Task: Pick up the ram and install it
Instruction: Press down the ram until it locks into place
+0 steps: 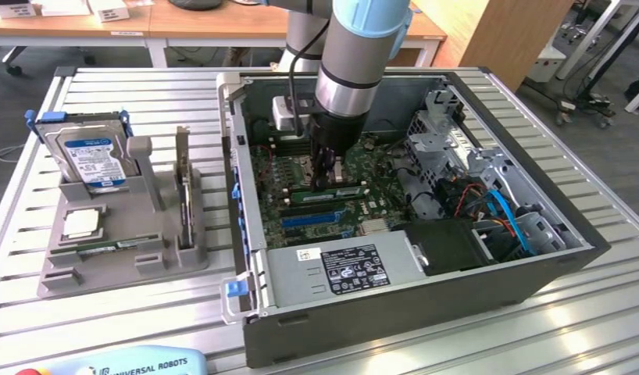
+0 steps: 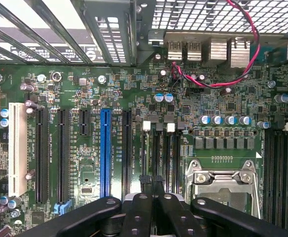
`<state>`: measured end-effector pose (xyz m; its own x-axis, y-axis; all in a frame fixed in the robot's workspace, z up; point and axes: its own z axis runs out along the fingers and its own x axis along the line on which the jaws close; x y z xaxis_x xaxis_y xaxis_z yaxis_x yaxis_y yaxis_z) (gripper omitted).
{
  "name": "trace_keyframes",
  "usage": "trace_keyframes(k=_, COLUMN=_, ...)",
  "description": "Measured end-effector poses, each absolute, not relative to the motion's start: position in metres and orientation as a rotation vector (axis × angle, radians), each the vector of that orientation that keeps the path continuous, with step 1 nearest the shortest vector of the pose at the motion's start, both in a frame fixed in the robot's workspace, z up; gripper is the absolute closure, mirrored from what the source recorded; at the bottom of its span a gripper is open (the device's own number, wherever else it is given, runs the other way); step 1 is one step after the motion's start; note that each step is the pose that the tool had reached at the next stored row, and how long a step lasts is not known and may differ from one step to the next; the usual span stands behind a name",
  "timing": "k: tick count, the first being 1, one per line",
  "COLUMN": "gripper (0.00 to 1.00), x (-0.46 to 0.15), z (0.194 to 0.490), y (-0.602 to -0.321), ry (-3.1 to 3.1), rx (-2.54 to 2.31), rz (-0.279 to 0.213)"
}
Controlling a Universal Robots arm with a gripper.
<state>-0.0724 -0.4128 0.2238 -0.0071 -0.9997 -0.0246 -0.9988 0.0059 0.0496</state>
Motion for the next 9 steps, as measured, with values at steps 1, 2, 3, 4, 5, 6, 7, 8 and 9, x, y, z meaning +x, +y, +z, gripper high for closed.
trace_keyframes(k=1, gripper=0.9, x=-0.0725, z=0.2237, y=-0.4128, ry=-2.215, rx=2.201, rz=-0.082)
trace_keyframes(k=2, gripper=0.9, x=-0.0725, z=0.2234, y=-0.4128, ry=-2.215, rx=2.201, rz=-0.082)
trace_keyframes(k=3, gripper=0.9, x=-0.0725, z=0.2232, y=-0.4128, ry=-2.216, rx=2.201, rz=-0.082)
trace_keyframes(k=4, gripper=0.9, x=-0.0725, z=0.2231, y=-0.4128, ry=-2.216, rx=2.201, rz=-0.082)
trace_keyframes(k=5, gripper=0.9, x=-0.0724, z=0.2231, y=-0.4128, ry=-2.215, rx=2.201, rz=-0.082)
trace_keyframes(k=6, gripper=0.9, x=-0.0724, z=0.2231, y=-0.4128, ry=-2.216, rx=2.201, rz=-0.082)
trace_keyframes(k=7, gripper=0.9, x=-0.0724, z=0.2231, y=-0.4128, ry=-2.216, rx=2.201, rz=-0.082)
trace_keyframes(k=8, gripper=0.9, x=-0.0724, z=0.2231, y=-0.4128, ry=-2.216, rx=2.201, rz=-0.082)
trace_keyframes(k=9, gripper=0.9, x=-0.0724, z=0.2231, y=-0.4128, ry=-2.215, rx=2.201, rz=-0.082)
